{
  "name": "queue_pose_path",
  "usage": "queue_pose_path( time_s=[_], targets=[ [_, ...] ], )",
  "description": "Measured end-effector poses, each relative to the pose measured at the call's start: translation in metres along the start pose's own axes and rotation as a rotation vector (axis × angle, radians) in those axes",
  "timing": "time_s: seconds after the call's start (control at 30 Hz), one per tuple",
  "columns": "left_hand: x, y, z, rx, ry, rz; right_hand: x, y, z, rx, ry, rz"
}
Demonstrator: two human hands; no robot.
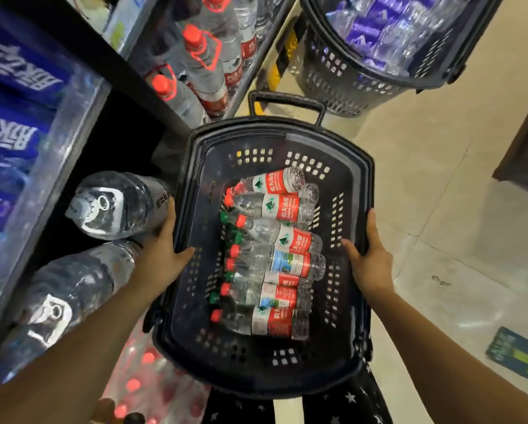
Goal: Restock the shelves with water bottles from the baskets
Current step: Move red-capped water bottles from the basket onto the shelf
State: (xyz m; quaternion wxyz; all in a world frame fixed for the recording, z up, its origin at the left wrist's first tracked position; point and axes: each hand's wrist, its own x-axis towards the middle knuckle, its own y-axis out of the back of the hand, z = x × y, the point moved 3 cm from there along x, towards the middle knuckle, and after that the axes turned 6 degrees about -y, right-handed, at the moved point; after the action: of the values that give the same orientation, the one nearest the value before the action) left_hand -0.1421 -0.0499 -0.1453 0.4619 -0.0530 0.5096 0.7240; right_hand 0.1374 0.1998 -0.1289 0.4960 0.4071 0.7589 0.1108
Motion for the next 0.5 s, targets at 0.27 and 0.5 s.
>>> queue_pose_path(
  time_s=[0.27, 0.5],
  targets=[
    [-0.085, 0.028, 0.028, -0.045, 0.168, 0.073, -0.038, 0.036, -0.026, -0.118, 0.103, -0.136],
    [-0.155, 0.020, 0.086, -0.203, 0.264, 0.232, -0.040, 0.081, -0.038, -0.156, 0.206, -0.231]
  ],
)
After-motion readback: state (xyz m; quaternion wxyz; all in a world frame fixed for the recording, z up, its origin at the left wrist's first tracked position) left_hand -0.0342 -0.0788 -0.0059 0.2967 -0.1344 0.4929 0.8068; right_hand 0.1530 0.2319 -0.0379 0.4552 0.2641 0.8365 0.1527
